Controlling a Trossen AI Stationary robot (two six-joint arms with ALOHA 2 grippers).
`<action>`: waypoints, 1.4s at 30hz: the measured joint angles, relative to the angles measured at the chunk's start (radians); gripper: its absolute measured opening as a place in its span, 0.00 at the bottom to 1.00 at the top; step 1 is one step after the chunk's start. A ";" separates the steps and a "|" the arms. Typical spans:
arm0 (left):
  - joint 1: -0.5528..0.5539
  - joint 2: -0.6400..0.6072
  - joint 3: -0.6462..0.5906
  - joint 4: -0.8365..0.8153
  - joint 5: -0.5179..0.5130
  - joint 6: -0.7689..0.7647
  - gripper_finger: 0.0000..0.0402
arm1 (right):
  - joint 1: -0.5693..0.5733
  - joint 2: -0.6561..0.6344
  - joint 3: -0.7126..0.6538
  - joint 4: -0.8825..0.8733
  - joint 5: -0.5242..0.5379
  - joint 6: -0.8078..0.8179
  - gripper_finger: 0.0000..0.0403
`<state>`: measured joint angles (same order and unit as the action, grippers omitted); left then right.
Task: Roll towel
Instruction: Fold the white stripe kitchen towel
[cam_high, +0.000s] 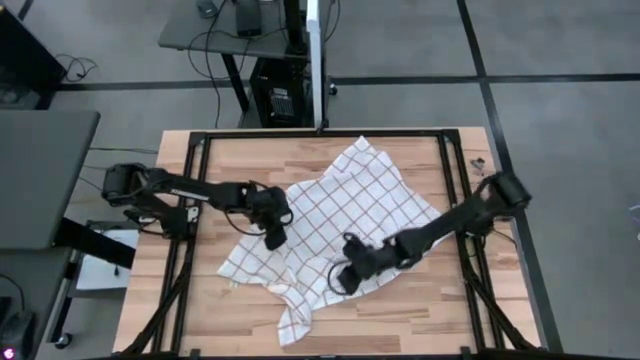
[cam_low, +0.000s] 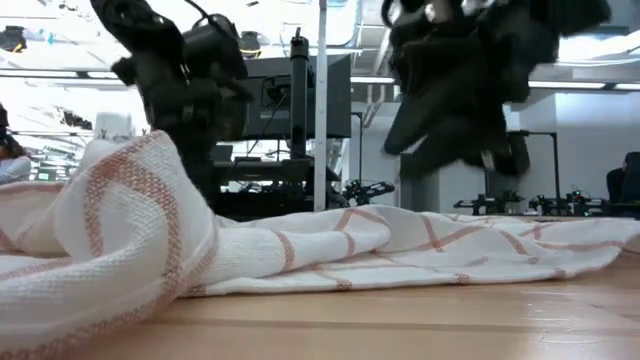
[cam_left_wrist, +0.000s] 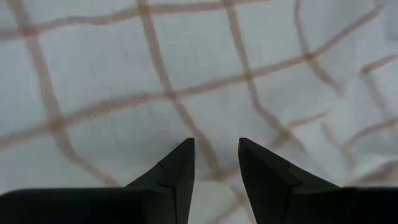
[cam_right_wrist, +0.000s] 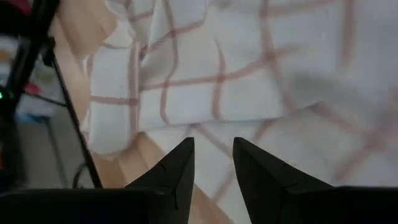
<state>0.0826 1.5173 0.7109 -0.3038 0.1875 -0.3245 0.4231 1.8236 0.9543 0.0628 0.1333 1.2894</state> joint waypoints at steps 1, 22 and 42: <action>-0.002 0.016 0.000 0.002 0.000 0.019 0.27 | 0.012 0.034 -0.001 0.017 0.001 0.047 0.26; 0.044 0.027 0.011 -0.105 -0.028 0.177 0.27 | 0.203 -0.080 -0.004 -0.276 0.015 0.189 0.26; -0.166 -0.016 -0.027 -0.136 0.093 -0.074 0.27 | -0.305 -0.327 -0.001 -0.956 0.093 -0.158 0.26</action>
<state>-0.0831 1.5016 0.6843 -0.4396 0.2803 -0.3983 0.1180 1.4966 0.9535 -0.8933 0.2265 1.1310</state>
